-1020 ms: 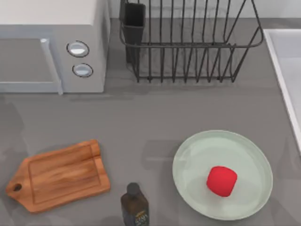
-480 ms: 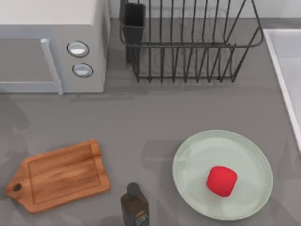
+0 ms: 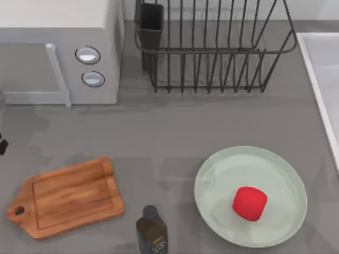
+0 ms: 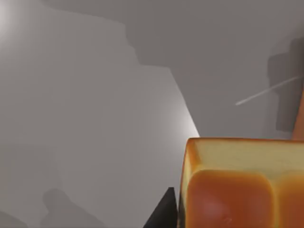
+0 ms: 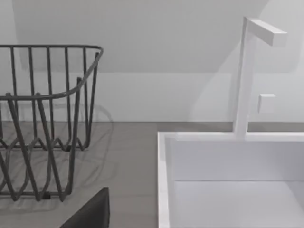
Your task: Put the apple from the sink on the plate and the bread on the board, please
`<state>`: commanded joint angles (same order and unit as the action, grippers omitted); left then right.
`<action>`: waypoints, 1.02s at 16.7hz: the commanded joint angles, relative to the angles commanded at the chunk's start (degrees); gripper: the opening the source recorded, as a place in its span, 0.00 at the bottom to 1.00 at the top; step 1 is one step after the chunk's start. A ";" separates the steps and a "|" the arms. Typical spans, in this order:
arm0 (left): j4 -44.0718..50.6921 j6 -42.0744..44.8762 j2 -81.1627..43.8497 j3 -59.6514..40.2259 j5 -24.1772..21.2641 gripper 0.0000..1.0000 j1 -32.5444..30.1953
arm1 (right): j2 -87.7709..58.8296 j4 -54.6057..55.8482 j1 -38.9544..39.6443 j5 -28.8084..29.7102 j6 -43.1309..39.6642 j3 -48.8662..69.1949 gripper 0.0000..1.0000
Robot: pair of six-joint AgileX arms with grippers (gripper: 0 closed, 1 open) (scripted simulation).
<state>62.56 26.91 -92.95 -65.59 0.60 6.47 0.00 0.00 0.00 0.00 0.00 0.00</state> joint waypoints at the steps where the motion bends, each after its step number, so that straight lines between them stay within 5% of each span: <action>1: -0.21 -6.75 0.12 0.35 0.09 0.00 -1.51 | 0.00 0.00 0.00 0.00 0.00 0.00 1.00; 12: -2.91 -88.08 1.13 3.84 1.60 0.00 -18.44 | 0.00 0.00 0.00 0.00 0.00 0.00 1.00; 17: -4.11 -118.24 0.95 4.89 2.05 0.00 -23.49 | 0.00 0.00 0.00 0.00 0.00 0.00 1.00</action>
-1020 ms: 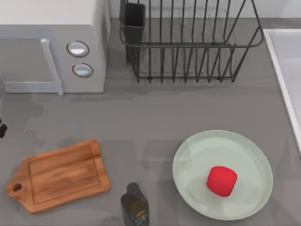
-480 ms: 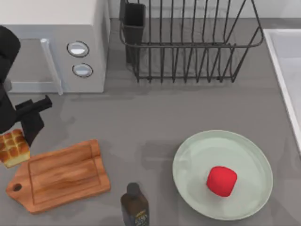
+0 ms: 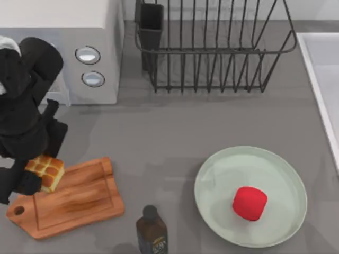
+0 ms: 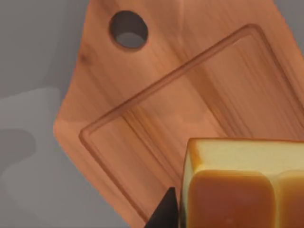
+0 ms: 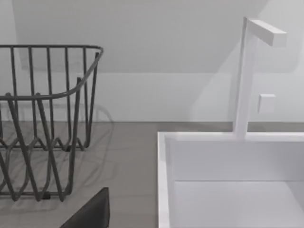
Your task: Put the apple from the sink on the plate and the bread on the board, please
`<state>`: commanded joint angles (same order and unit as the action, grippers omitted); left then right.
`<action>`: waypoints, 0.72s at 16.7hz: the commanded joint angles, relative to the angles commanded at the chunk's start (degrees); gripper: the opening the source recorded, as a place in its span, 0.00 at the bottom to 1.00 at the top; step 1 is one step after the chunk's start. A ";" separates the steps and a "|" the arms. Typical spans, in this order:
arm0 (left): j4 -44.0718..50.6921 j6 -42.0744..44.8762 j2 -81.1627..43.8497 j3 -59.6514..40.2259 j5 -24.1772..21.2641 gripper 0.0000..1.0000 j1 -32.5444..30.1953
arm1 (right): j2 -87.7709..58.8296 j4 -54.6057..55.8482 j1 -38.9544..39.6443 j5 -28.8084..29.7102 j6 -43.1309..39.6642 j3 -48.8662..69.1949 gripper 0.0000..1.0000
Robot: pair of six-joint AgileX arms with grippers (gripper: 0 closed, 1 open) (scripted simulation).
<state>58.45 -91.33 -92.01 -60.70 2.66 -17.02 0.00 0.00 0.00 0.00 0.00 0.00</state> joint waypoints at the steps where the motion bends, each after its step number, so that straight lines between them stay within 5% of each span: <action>1: -0.18 -4.75 -0.07 0.13 0.06 0.00 -0.75 | 0.00 0.00 0.00 0.00 0.00 0.00 1.00; 6: -0.65 -19.15 -0.48 0.44 0.16 0.00 -2.92 | 0.00 0.00 0.00 0.00 0.00 0.00 1.00; 12: -0.69 -20.69 -0.56 0.50 0.16 0.00 -3.16 | 0.00 0.00 0.00 0.00 0.00 0.00 1.00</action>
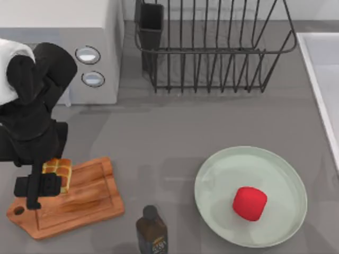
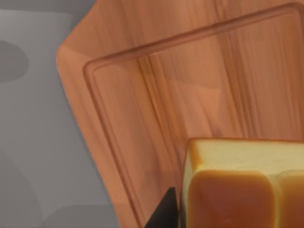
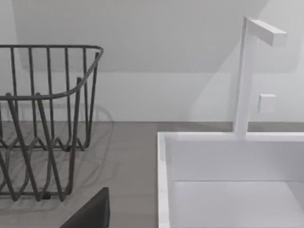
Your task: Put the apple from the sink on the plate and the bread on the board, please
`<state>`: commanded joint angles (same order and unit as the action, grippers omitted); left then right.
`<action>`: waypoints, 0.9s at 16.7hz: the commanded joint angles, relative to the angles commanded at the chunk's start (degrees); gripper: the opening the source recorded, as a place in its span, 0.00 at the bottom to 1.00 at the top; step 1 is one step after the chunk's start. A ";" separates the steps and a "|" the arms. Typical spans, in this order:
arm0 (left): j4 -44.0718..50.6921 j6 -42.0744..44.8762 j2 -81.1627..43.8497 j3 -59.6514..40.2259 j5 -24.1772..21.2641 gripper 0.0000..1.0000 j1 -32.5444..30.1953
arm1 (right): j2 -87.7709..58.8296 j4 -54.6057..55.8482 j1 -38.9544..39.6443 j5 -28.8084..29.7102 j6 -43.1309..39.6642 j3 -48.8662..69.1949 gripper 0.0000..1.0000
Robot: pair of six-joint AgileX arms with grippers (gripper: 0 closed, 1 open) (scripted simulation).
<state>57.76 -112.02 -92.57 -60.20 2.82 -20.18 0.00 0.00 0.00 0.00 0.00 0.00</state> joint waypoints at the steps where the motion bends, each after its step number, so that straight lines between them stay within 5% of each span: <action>1: 0.05 0.16 0.18 -0.15 -0.01 0.00 0.27 | 0.00 0.00 0.00 0.00 0.00 0.00 1.00; 15: -7.78 0.46 -2.78 4.67 -0.01 0.00 0.33 | 0.00 0.00 0.00 0.00 0.00 0.00 1.00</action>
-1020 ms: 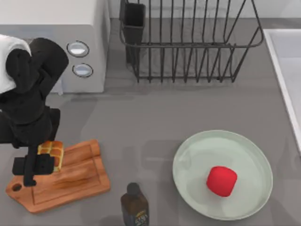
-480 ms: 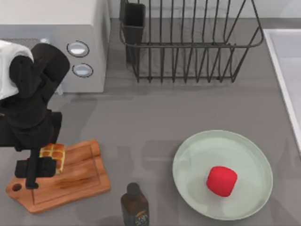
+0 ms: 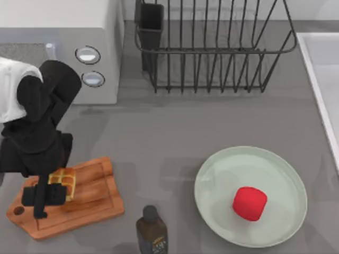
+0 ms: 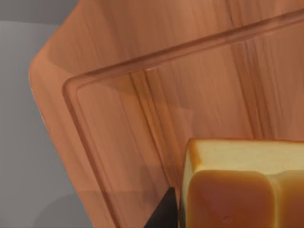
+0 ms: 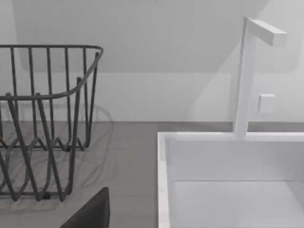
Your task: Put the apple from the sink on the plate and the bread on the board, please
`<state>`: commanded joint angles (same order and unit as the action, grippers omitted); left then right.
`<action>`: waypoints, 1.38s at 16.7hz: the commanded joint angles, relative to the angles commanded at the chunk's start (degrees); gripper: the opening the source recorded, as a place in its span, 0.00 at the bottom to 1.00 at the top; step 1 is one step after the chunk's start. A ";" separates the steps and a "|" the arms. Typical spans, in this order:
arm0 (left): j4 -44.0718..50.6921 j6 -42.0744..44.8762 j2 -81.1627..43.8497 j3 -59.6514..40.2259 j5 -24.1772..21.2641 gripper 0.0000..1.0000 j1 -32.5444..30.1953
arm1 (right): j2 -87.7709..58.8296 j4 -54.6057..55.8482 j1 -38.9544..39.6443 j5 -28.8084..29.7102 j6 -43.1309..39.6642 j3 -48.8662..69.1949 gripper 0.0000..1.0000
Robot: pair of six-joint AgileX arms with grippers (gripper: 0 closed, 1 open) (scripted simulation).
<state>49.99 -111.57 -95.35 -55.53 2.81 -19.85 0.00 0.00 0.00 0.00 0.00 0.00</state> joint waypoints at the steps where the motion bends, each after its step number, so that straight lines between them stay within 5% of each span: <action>1: -0.75 0.00 -0.15 0.32 0.00 0.00 0.00 | 0.00 0.00 0.00 0.00 0.00 0.00 1.00; 9: -3.02 -0.06 -1.42 1.90 0.00 0.00 -0.01 | 0.00 0.00 0.00 0.00 0.00 0.00 1.00; 22: -3.02 -0.06 -1.42 1.90 0.00 0.98 -0.01 | 0.00 0.00 0.00 0.00 0.00 0.00 1.00; 23: -3.02 -0.06 -1.42 1.90 0.00 1.00 -0.01 | 0.00 0.00 0.00 0.00 0.00 0.00 1.00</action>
<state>46.97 -111.63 -96.77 -53.63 2.81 -19.86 0.00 0.00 0.00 0.00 0.00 0.00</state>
